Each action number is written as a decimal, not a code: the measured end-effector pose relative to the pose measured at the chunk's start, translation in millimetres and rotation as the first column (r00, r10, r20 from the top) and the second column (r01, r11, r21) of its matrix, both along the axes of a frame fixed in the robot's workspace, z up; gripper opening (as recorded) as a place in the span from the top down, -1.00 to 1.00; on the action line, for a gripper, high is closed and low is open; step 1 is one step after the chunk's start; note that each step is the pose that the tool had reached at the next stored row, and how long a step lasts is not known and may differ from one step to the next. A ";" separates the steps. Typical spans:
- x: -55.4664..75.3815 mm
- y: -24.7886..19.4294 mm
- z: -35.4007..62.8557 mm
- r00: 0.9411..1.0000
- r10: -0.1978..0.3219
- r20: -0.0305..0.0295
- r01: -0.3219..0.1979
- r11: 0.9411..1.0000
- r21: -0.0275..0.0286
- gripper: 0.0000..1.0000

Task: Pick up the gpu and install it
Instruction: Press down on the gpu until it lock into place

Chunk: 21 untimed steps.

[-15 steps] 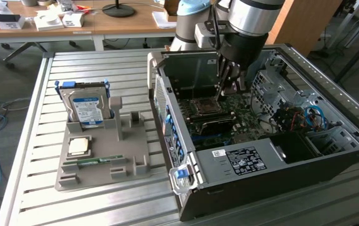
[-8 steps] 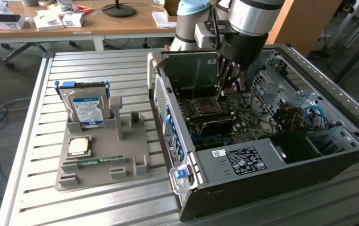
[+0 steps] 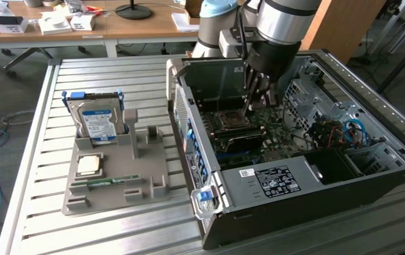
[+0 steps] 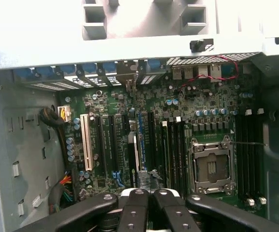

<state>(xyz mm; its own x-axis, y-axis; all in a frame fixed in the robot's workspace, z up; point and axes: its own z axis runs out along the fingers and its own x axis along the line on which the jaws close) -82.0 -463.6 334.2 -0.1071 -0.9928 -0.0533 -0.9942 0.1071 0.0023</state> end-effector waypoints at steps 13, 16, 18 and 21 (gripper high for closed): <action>0.0 0.0 -23.6 1.000 0.000 0.000 0.000 1.000 0.000 0.79; 0.0 0.0 -29.0 1.000 0.000 0.000 0.000 1.000 0.000 0.79; 0.0 0.0 -32.8 1.000 0.000 0.000 0.000 1.000 0.000 0.79; 0.0 0.0 -38.2 1.000 0.000 0.000 0.000 1.000 0.000 0.79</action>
